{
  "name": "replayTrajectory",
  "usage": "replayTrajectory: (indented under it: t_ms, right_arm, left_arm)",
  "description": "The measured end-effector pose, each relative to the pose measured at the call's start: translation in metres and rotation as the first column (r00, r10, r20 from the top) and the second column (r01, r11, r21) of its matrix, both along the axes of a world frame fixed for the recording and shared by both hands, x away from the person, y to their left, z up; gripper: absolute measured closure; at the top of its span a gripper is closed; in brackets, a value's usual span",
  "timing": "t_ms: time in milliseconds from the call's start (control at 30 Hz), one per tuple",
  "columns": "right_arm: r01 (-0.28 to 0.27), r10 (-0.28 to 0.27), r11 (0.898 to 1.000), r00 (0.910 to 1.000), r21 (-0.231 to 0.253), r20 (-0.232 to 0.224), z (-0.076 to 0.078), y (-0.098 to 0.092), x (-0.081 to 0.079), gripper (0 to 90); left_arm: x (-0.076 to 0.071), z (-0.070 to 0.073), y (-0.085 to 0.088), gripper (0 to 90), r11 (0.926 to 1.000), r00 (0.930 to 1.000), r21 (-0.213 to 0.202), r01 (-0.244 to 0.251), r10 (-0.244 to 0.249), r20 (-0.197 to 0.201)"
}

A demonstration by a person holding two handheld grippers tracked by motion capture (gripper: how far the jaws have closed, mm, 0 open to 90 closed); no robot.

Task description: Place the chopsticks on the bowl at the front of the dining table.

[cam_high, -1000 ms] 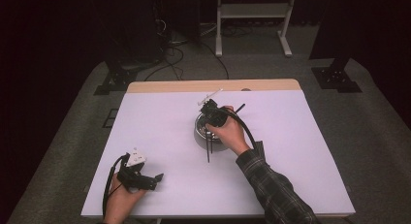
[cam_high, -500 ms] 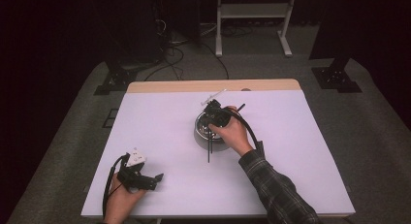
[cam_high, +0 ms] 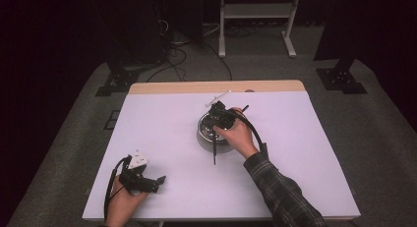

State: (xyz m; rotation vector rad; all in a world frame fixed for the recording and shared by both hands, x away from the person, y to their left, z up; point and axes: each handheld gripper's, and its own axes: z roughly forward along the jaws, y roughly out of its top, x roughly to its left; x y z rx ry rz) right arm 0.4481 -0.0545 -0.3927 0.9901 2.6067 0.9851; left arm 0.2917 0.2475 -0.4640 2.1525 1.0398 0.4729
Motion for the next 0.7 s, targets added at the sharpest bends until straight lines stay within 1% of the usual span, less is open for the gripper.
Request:
replayTrajectory:
  t_ms: [133,233,400,533,700]
  right_arm:
    - [-0.014,0.014,1.000,0.9998,0.008,0.011,0.004,-0.003,-0.006,89.5]
    - [-0.028,0.027,0.999,0.9995,0.019,0.013,0.008,-0.007,-0.014,89.5]
    - [-0.048,0.047,0.998,0.9988,0.032,0.016,0.011,-0.018,-0.030,89.6]
    - [-0.066,0.065,0.997,0.9975,0.040,0.029,0.015,-0.028,-0.045,89.6]
    - [-0.095,0.093,0.993,0.9949,0.064,0.040,0.018,-0.037,-0.063,89.7]
  left_arm:
    - [0.000,0.000,0.000,0.0,1.0000,1.0000,0.000,0.000,0.000,-0.002]
    - [0.000,0.000,0.000,0.0,1.0000,1.0000,0.000,0.000,0.000,-0.001]
    - [0.000,0.000,0.000,0.0,1.0000,1.0000,0.004,0.002,-0.002,0.002]
    - [0.000,0.000,0.000,0.0,1.0000,1.0000,0.001,0.001,-0.001,0.002]
    - [0.000,0.000,0.000,0.0,1.0000,1.0000,0.004,0.002,-0.002,-0.001]
